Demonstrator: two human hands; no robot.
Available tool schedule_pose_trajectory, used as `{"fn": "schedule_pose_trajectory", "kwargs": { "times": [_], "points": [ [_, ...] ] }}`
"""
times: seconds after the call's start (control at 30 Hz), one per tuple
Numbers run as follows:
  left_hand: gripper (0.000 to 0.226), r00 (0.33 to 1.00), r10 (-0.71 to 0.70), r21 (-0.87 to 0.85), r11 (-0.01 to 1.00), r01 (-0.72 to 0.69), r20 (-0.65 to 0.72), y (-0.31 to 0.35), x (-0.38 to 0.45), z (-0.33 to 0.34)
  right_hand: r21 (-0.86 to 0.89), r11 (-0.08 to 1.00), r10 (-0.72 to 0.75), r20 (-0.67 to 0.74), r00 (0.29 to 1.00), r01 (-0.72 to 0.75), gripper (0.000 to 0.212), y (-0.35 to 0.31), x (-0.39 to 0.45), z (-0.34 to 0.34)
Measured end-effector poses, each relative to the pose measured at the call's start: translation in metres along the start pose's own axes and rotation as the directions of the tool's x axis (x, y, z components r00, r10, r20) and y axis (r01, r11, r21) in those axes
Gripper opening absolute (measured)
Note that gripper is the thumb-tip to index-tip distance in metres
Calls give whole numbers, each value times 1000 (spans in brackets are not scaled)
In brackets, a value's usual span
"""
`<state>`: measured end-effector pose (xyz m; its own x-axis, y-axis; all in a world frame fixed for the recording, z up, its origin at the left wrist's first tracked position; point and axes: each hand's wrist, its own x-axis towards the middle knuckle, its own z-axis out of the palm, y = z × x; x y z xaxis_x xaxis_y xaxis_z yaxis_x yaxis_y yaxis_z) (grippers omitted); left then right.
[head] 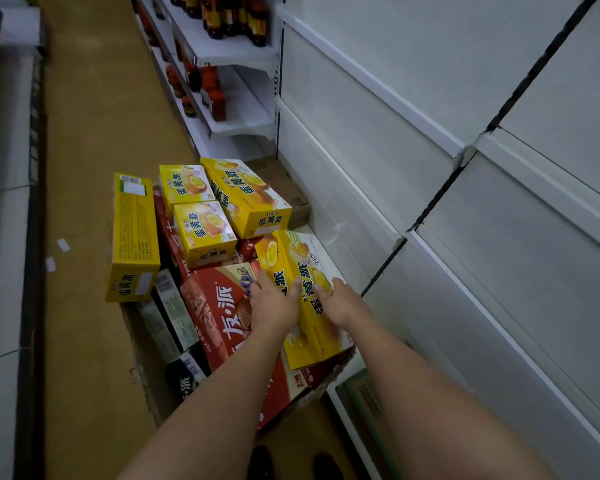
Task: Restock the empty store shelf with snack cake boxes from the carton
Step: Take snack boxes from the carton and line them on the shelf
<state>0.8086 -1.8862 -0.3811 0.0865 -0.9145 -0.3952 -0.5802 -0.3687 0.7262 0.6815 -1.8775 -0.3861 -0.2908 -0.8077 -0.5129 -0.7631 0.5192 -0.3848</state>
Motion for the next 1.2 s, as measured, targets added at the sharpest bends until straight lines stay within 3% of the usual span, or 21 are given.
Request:
{"fn": "schedule_pose_trajectory", "kwargs": {
  "times": [0.17, 0.37, 0.57, 0.77, 0.87, 0.97, 1.0, 1.07, 1.2],
  "points": [
    [88, 993, -103, -13, 995, 102, -53, 7, 0, 15, 120, 993, -23, 72, 997, 14, 63, 5, 11, 6],
    [90, 984, -143, -21, 990, 142, -108, 13, -4, 26, 221, 975, 13, 28, 1000, -19, 69, 3, 15, 7],
    [83, 978, -141, -158, 981, 117, -154, 24, -14, 17, 410, 912, 13, -41, 999, 5, 53, -3, 14, -19],
    [79, 962, -110, -322, 947, 24, -251, 45, -30, -23, 602, 797, -91, 33, 995, 53, 40, -17, 6, -43],
    [84, 959, -119, -403, 915, 5, -257, 46, -39, -45, 664, 747, -180, 160, 970, 29, 54, -36, -12, -47],
    [81, 945, -127, -433, 901, -16, -300, 44, -52, -66, 698, 716, -185, 184, 965, 5, 91, -50, -2, -29],
    [79, 939, -127, -444, 895, -29, -318, 44, -57, -73, 712, 702, -199, 199, 960, -2, 89, -56, 0, -22],
    [71, 925, -121, -459, 887, -62, -359, 39, -72, -88, 758, 651, -263, 259, 929, -27, 65, -75, -31, -28],
    [70, 843, -184, -500, 859, -113, -506, 13, -109, -117, 829, 556, -274, 260, 926, -68, 80, -108, -72, -20]
  ]
}}
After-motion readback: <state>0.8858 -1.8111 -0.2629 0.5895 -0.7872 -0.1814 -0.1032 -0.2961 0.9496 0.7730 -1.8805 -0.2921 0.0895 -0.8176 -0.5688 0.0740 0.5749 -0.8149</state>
